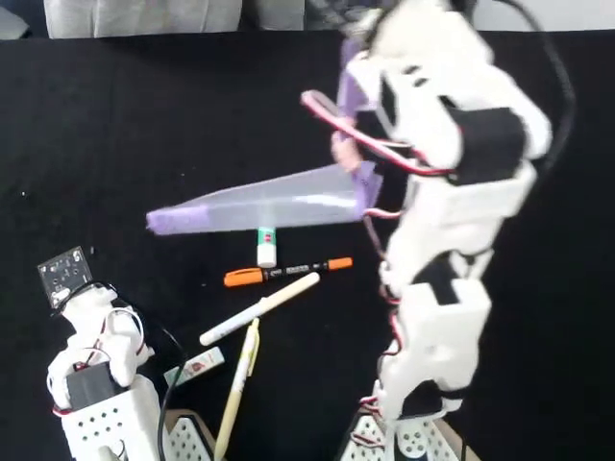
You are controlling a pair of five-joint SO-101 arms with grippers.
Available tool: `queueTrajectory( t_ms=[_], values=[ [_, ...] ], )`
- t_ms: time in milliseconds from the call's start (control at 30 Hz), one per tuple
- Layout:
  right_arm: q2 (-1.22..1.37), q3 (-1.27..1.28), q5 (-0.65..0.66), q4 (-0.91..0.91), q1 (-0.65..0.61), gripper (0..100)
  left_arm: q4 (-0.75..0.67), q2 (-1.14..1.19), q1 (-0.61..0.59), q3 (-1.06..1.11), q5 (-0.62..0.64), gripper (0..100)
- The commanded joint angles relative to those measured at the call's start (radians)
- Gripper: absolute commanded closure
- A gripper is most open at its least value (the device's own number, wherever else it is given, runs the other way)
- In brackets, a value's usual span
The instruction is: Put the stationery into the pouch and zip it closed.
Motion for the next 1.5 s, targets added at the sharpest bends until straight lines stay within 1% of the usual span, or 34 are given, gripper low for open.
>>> queueTrajectory(
  t_ms=[0,67,167,267,400,467,600,667,833,967,1067,1133,1300,1467],
  values=[
    [-0.107,-0.03,0.006,0.034,0.141,98.4,0.005,-0.006,-0.004,0.012,0.006,97],
    [-0.143,-0.03,-0.017,0.034,0.189,98.4,0.005,-0.006,-0.004,0.012,0.006,97],
    [-0.189,-0.002,-0.095,0.034,0.255,98.4,0.005,-0.006,-0.004,0.012,0.006,97],
    [-0.265,0.142,-0.097,0.034,0.287,98.3,0.005,-0.006,-0.004,0.012,0.006,97],
    [-0.433,0.493,-0.092,0.032,0.295,98.3,0.005,-0.006,-0.004,0.012,0.006,97],
    [-0.545,0.707,-0.044,0.031,0.288,98.3,0.005,-0.006,-0.004,0.012,0.006,97],
    [-0.785,1.135,0.048,0.029,0.209,98.3,0.005,-0.006,-0.004,0.012,0.006,97],
    [-0.909,1.334,0.071,0.018,0.157,98.3,0.005,-0.006,-0.004,0.012,0.006,97],
    [-1.224,1.779,0.078,-0.094,0.041,98.3,0.005,-0.006,-0.004,0.012,0.006,97],
    [-1.449,2.055,0.078,-0.207,0.038,98.3,0.005,-0.006,-0.004,0.012,0.006,97],
    [-1.584,2.219,0.081,-0.241,0.084,98.2,0.005,-0.006,-0.004,0.012,0.006,97],
    [-1.653,2.315,0.123,-0.244,0.137,98.2,0.005,-0.006,-0.004,0.012,0.006,97],
    [-1.784,2.516,0.265,-0.247,0.322,98.2,0.005,-0.006,-0.004,0.012,0.006,97],
    [-1.863,2.672,0.362,-0.302,0.502,97.2,0.005,-0.006,-0.004,0.012,0.006,97]
  ],
)
